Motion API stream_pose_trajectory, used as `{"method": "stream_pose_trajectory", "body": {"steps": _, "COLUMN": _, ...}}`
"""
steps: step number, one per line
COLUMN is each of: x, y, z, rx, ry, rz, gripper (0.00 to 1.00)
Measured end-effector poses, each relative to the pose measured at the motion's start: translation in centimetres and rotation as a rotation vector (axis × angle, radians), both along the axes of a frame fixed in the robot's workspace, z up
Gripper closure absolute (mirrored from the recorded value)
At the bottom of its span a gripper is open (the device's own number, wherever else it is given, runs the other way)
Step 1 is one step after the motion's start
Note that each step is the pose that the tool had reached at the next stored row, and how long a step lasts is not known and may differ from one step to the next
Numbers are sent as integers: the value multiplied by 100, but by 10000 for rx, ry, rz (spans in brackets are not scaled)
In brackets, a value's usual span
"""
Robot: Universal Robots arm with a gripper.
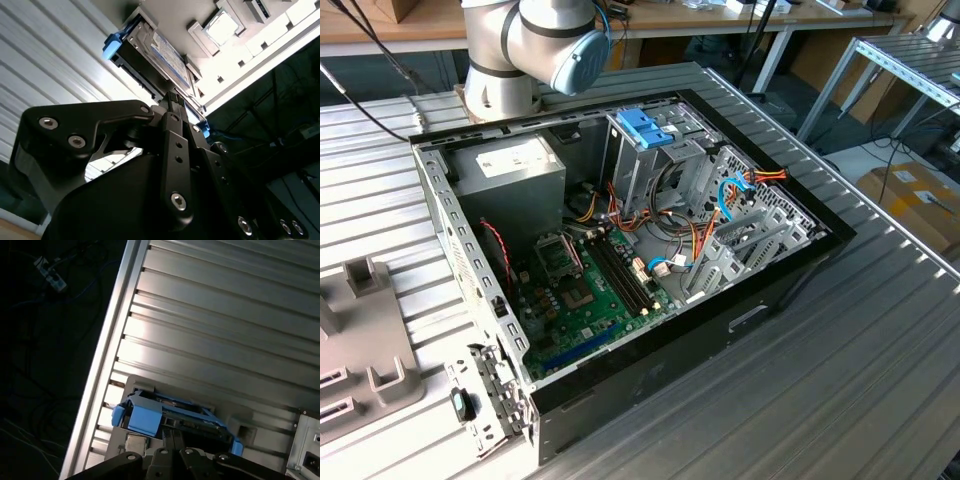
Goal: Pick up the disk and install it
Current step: 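Pick up the disk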
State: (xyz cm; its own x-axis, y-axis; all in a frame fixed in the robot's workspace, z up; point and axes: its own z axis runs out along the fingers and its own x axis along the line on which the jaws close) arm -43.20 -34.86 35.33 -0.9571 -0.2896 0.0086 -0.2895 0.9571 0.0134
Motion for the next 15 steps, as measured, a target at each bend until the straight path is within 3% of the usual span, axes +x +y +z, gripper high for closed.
{"method": "stream_pose_trajectory", "body": {"steps": 8, "x": 0, "y": 0, "z": 0, "rx": 0, "ry": 0, "rz": 1478, "gripper": 89}}
{"method": "stream_pose_trajectory", "body": {"steps": 10, "x": 0, "y": 0, "z": 0, "rx": 0, "ry": 0, "rz": 2004, "gripper": 89}}
{"method": "stream_pose_trajectory", "body": {"steps": 15, "x": 0, "y": 0, "z": 0, "rx": 0, "ry": 0, "rz": 2641, "gripper": 89}}
